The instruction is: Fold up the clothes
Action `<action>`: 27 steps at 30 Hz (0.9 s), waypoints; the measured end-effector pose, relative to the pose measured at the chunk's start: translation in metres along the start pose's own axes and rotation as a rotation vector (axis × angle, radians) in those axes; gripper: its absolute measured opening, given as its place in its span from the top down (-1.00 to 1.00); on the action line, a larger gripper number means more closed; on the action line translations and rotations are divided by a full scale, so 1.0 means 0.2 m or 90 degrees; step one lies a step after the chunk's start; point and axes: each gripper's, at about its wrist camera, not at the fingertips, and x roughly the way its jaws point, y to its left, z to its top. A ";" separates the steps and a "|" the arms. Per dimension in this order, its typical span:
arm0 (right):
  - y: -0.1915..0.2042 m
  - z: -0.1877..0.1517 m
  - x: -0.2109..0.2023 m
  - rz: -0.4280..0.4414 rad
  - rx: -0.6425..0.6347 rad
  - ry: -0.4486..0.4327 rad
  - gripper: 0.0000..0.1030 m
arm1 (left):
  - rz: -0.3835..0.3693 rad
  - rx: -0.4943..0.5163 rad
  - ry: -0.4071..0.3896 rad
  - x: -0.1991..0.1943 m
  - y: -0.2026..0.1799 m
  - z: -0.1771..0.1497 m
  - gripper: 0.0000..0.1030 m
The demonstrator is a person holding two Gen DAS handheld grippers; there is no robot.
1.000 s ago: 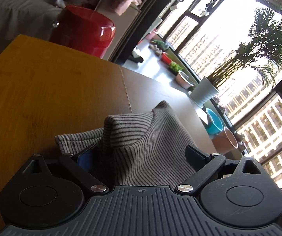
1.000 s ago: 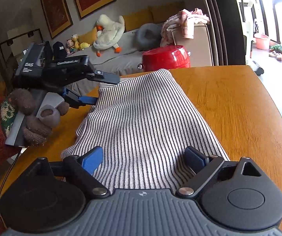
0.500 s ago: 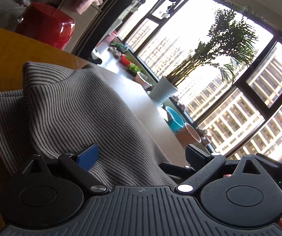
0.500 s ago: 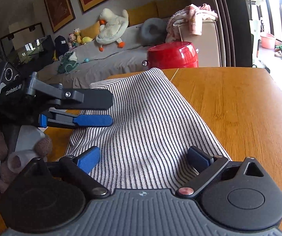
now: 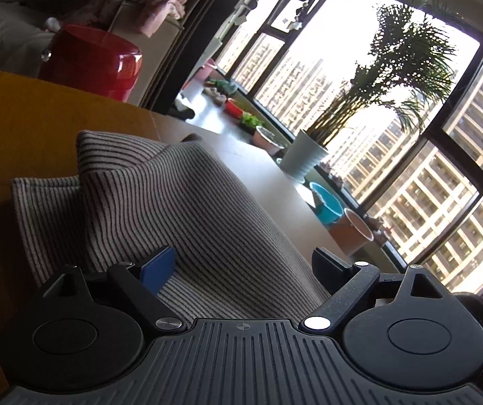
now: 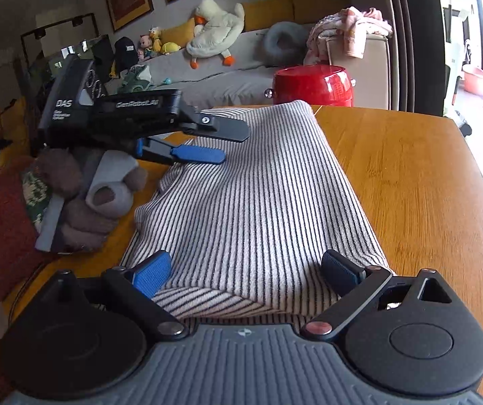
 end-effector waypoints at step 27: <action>-0.02 -0.11 -0.15 -0.050 -0.013 -0.004 -0.09 | 0.091 0.048 -0.005 -0.20 -0.17 -0.10 -0.84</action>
